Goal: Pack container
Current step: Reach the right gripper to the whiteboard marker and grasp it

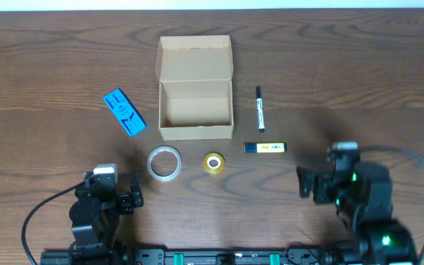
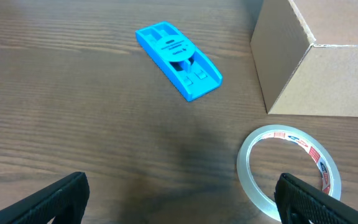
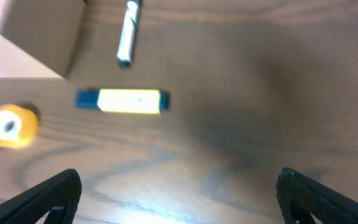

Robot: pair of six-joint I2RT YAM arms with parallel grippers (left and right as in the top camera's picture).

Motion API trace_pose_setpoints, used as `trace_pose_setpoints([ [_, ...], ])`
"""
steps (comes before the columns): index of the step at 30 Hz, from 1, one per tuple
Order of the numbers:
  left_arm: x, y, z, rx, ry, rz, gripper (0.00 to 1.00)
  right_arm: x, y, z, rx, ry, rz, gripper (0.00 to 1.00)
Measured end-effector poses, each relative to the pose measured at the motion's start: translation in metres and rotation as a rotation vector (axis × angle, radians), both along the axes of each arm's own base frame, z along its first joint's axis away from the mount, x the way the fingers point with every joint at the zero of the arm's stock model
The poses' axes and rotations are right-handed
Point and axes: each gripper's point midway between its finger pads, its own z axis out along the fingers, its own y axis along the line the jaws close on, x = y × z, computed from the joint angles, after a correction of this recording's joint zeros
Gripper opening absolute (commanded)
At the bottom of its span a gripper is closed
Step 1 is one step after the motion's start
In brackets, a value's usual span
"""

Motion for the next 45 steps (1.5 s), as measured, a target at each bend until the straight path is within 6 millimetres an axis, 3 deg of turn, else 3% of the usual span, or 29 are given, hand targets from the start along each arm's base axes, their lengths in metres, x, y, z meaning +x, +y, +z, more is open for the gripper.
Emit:
trace_pose_setpoints([
  [5,0.0,0.0,0.0,0.0,0.0,0.0,0.95,0.031,0.016,0.032,-0.008,0.099,0.053,0.99],
  [10,0.0,0.0,0.0,0.0,-0.001,0.0,0.95,0.067,0.036,0.05,-0.03,0.237,0.101,0.99],
  [16,0.0,0.0,0.0,0.0,-0.002,0.0,0.95,0.117,0.062,0.053,-0.045,0.327,0.112,0.99],
  [22,0.0,0.0,0.0,0.0,-0.002,0.0,0.95,0.149,0.076,0.03,-0.072,0.406,0.056,0.99],
  [29,0.0,0.0,0.0,0.0,-0.002,0.0,0.95,0.158,0.079,-0.008,-0.105,0.487,-0.005,0.99],
  [45,0.0,0.0,0.0,0.0,-0.002,0.0,0.95,0.189,0.088,-0.044,-0.105,0.461,-0.021,0.96],
])
